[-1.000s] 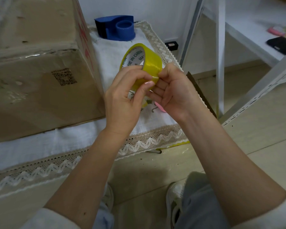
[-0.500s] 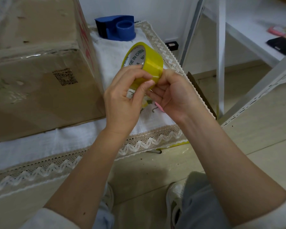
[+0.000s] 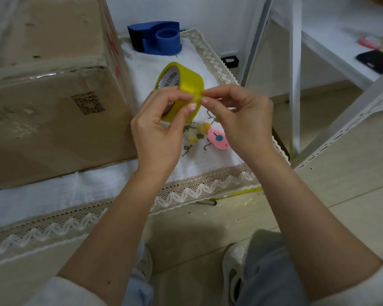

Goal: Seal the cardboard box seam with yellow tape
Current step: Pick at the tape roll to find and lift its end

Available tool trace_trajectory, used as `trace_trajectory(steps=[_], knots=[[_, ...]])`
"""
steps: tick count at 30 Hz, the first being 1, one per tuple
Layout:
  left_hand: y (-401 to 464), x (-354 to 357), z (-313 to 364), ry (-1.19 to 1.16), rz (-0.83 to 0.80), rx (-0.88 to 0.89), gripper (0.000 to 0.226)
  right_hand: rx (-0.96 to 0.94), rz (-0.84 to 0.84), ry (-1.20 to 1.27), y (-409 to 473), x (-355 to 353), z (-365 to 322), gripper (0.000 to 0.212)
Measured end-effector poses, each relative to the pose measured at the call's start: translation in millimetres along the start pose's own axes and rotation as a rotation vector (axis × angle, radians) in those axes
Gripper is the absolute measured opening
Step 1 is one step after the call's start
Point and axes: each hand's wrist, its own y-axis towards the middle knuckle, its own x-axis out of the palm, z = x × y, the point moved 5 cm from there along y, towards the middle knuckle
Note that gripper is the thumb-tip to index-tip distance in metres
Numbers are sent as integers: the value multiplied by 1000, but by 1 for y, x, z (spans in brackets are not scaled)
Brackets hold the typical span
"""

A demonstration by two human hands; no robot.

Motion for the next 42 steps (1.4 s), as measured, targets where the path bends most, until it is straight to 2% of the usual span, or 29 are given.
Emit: trace_trajectory(steps=[5,10,12,15,17,24,27,32,36,38,42], knots=[[-2,3,2,16,-3,6,4,-269,33,-317,0,3,-6,7],[0,3,-6,-19,10,-116,7,-374,-28,-320,-6,12,-9,7],[0,5,-6,-74,8,-177,7,-381,-24,-251,-8,11,-12,10],[-2,7,-6,-100,5,-236,6,-302,-29,-149,-7,8,-11,36],[-2,7,-5,-96,-9,-233,5,-316,-28,-157,-7,8,-11,42],[-1,8,-4,-5,-71,-105,5,-379,-33,-165,-2,8,-6,26],[-1,9,-1,10,-92,-66,6,-403,16,-156,1,4,-7,17],[-2,11,-2,-33,-121,-130,8,-500,51,-222,1,3,-11,8],[0,10,-3,-95,-92,-180,8,-573,47,-290,-3,7,-13,10],[0,9,-4,-109,-88,-198,12,-538,11,-271,-2,8,-11,10],[0,9,-4,-136,-88,-212,14,-449,-79,-256,-1,11,-6,35]])
